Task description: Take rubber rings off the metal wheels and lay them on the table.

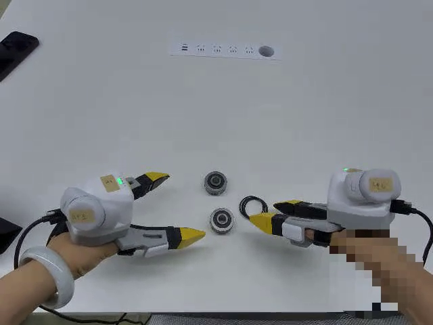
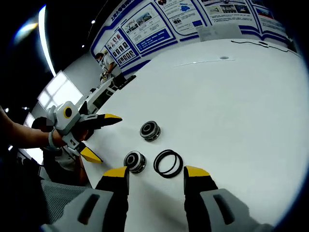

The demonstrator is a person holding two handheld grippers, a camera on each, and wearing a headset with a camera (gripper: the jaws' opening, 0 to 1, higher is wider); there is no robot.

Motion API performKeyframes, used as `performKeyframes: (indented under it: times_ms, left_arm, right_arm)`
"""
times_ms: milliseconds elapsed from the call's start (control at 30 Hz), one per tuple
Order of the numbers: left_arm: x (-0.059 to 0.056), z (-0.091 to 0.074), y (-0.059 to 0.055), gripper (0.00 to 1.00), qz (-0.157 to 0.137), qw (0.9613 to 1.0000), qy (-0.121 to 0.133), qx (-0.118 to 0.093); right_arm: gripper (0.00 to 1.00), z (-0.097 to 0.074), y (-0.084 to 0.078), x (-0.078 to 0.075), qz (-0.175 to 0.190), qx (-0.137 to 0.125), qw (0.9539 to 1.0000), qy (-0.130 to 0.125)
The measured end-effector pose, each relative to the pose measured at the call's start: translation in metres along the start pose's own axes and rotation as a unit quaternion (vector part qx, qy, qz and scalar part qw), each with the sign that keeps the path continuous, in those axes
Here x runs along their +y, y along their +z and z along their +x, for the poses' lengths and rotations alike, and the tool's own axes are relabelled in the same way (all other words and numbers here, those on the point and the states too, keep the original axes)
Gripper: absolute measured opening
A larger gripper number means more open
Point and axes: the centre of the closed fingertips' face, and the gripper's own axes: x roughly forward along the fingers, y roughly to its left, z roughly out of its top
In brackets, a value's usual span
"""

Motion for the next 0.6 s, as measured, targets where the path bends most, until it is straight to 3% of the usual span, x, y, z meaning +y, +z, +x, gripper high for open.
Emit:
performKeyframes:
  times_ms: [167,267,600]
  left_arm:
    - [-0.003,-0.008,-0.001,0.8,-0.004,1.0,0.005,-0.001]
    - [-0.006,-0.012,-0.004,0.8,-0.008,0.9999,0.007,-0.002]
    - [-0.016,-0.025,-0.011,0.84,-0.022,0.9997,0.003,-0.008]
  right_arm:
    - [0.53,-0.002,-0.007,0.001,-0.047,0.012,0.9988,-0.004]
    - [0.57,-0.004,-0.013,0.003,-0.058,0.018,0.9981,-0.006]
    - [0.67,-0.016,-0.025,0.001,-0.103,0.008,0.9945,-0.018]
